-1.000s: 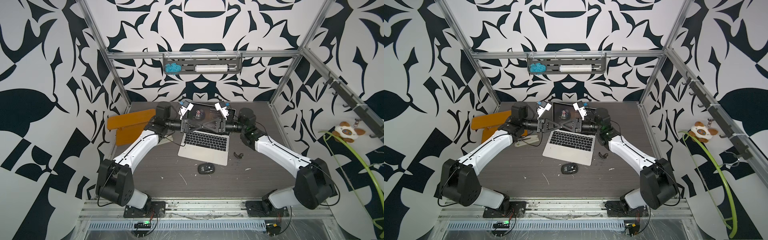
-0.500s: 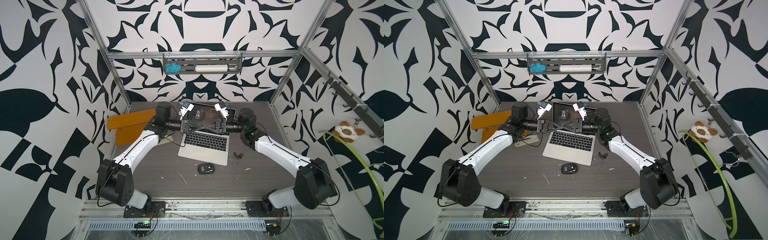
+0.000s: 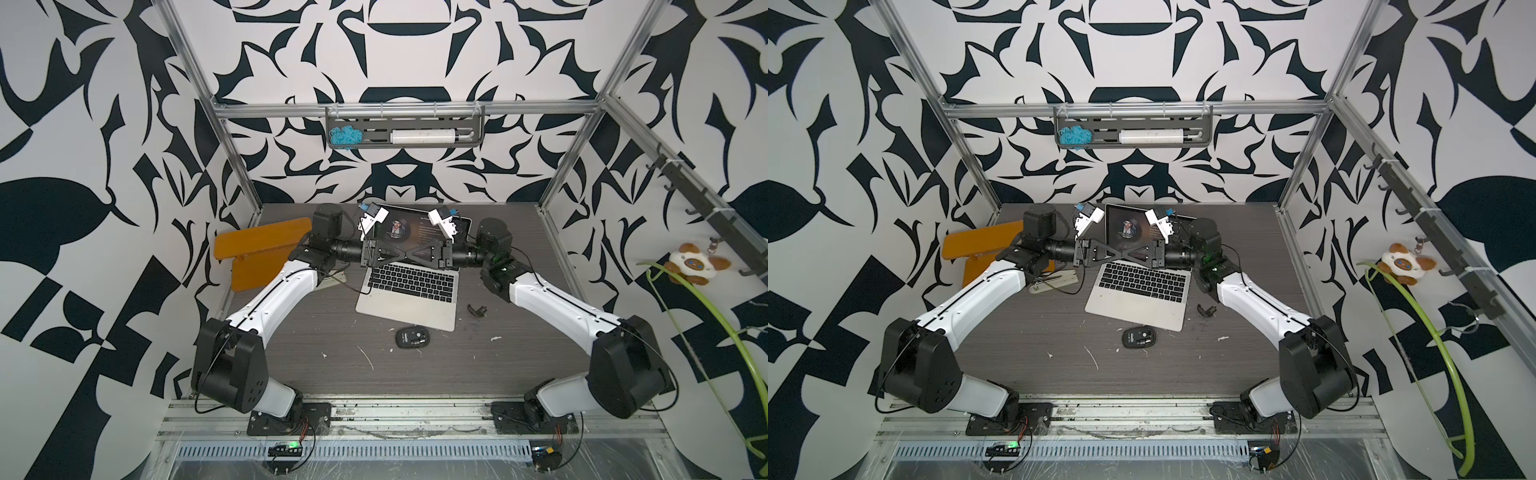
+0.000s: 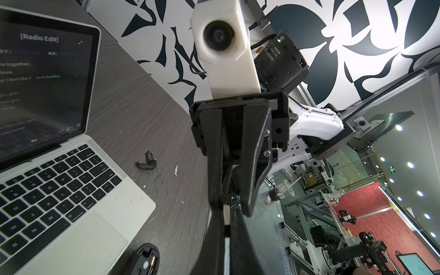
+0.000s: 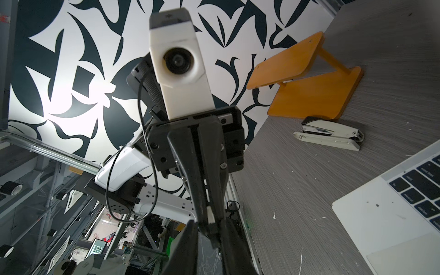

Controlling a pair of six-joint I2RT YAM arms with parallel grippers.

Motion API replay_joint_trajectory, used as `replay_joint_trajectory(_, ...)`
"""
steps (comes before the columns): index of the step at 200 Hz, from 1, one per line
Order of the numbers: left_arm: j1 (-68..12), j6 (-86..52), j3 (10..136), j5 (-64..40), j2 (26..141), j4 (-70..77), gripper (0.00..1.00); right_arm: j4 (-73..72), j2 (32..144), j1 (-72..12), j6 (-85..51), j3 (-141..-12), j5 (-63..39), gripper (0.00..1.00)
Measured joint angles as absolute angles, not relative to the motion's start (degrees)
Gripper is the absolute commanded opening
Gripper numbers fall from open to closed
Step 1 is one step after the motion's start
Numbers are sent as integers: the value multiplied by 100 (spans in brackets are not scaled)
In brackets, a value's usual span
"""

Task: Remove the wireless mouse receiver from the laptop
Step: Take out the USB plug from the USB port, then move the mouse to the center of the board.

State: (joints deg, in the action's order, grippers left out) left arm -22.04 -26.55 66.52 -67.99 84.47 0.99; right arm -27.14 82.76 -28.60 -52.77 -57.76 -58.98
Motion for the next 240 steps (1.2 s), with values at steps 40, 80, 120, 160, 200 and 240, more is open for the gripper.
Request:
replay_joint_trajectory(40, -2204, -2641, 6652, -6836, 8447, 82, 0, -2794, 8281, -2849, -5317, -5712, -5900, 2)
replay_joint_trajectory(80, -2204, -2650, 6652, -6845, 8447, 30, 11, -2884, 8302, -2851, -5290, -5690, -5902, 0)
replay_joint_trajectory(120, -2204, -2473, 6654, -6731, 8447, -167, 42, -2961, 8298, -2858, -5299, -5590, -5874, 0)
replay_joint_trajectory(160, -2102, -2263, 6578, -6462, 8394, -412, 100, -2576, 8058, -2759, -5057, -5494, -5601, 0)
replay_joint_trajectory(200, -1944, -1835, 6206, -5778, 7843, -812, 99, -666, 7601, -2425, -3966, -5782, -4810, 0)
replay_joint_trajectory(240, -2475, -1253, 5789, -4901, 7749, -930, 99, 1181, 7509, -2410, -2888, -6077, -3820, 0)
